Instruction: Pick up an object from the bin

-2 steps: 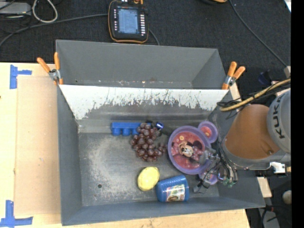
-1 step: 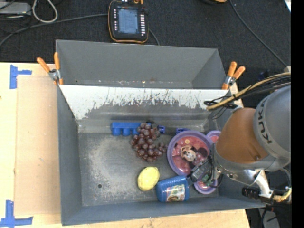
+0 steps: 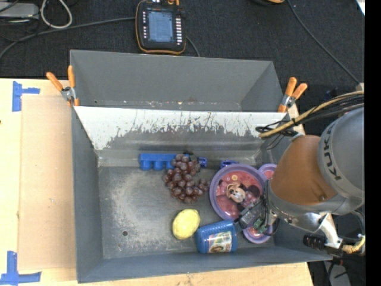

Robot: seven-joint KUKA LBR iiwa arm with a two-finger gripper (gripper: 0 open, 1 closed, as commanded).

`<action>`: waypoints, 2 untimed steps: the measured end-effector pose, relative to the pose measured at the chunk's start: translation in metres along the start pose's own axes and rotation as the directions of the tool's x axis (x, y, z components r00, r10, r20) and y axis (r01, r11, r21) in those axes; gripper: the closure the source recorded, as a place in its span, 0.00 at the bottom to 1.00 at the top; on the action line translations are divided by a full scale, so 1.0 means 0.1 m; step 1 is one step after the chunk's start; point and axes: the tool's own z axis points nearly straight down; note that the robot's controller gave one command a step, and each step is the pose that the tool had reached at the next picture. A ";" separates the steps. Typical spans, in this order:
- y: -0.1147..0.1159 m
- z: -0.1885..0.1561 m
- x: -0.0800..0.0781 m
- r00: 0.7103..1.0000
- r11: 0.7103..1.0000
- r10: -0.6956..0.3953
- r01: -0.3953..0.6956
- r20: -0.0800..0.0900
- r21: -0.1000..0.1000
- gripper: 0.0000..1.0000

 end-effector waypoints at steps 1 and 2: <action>0.00 -0.15 0.01 1.000 1.000 -0.004 0.004 -0.003 0.001 1.00; 0.00 -0.41 0.02 1.000 1.000 -0.006 0.006 -0.006 0.002 1.00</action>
Offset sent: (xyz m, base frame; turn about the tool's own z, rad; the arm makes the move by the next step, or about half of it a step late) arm -0.0007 0.0006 0.0535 -0.0024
